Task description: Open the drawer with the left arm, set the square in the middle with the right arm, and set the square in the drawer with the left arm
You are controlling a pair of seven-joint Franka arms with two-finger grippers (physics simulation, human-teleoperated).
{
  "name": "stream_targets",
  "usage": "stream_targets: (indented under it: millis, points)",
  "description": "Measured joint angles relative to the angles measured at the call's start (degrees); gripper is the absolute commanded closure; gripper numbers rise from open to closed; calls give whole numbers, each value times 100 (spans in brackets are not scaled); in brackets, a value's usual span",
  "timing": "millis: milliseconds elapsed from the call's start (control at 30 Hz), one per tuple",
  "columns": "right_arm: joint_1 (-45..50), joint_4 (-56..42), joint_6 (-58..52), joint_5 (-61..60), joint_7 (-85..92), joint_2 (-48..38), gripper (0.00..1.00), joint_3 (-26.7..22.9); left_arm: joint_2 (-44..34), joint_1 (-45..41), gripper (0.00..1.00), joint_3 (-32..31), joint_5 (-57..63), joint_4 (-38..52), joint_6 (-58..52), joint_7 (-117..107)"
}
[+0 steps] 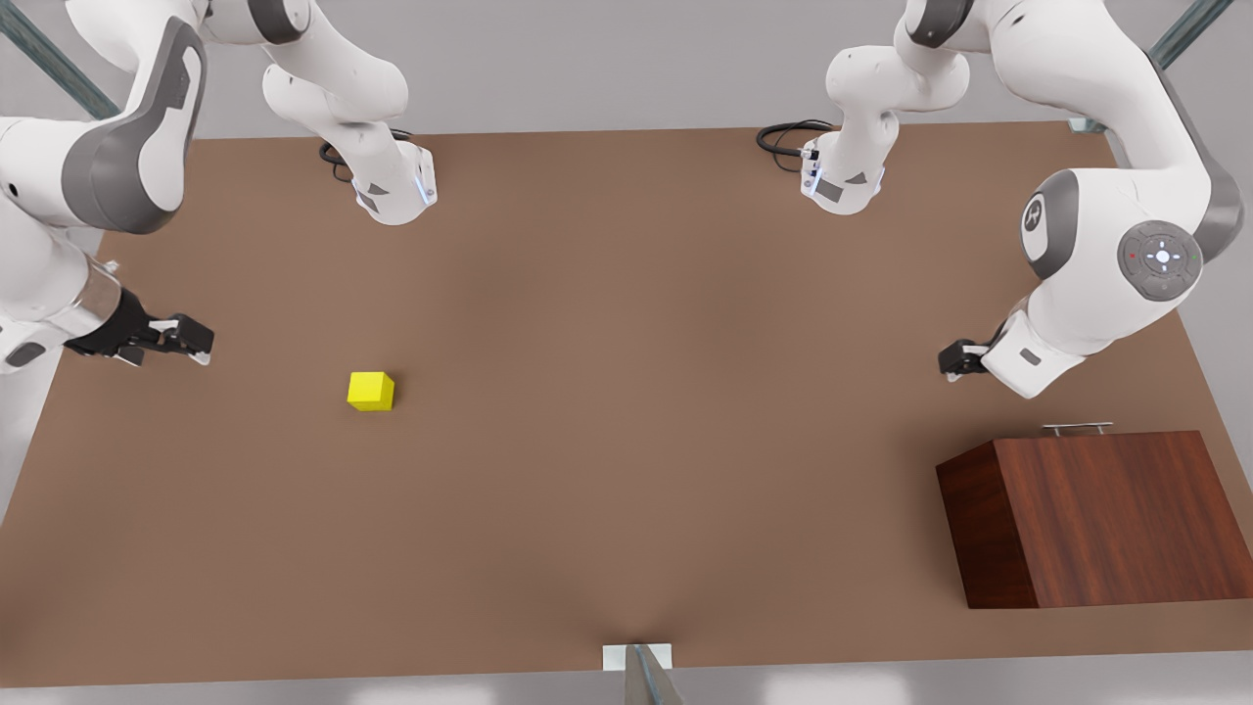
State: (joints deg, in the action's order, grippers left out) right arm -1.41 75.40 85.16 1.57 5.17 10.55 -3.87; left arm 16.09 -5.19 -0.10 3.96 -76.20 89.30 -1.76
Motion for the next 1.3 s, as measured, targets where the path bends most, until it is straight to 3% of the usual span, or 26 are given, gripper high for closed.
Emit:
stream_targets:
  millis: [100,200,267,333,533,600,700,767,1000,1300]
  points:
    - [134,18,18,55,10,-22,0,18,-100,138,0,27,32,-165,238,-836]
    - [213,114,71,54,10,-42,0,27,-908,109,0,590,31,-1838,1867,-3082]
    - [190,778,356,-45,-16,-295,0,28,-1147,225,0,931,-19,-2430,2484,-3846]
    - [213,1484,737,-51,-32,-339,0,29,-1599,174,0,1289,-96,-3621,3619,-4266]
    - [367,2645,1452,-78,-25,-272,0,20,-1523,812,0,1676,-409,-5012,5702,-5110]
    - [340,3480,2343,-86,-66,-287,0,-23,-1255,949,0,1712,-588,-5098,5994,-5216]
    - [526,4126,2697,-95,-532,-290,0,-108,-953,132,0,1719,-953,-5089,6187,-5405]
    - [665,4539,3289,-95,-678,-307,0,-104,-848,583,0,1723,-1144,-5068,6201,-5419]
    - [1149,4709,3902,-95,-1107,247,0,-104,-550,666,0,1781,-1604,-5047,6432,-5889]
    - [900,5223,4899,-703,-1407,566,0,-136,-58,861,0,1811,-1697,-4587,6583,-5854]
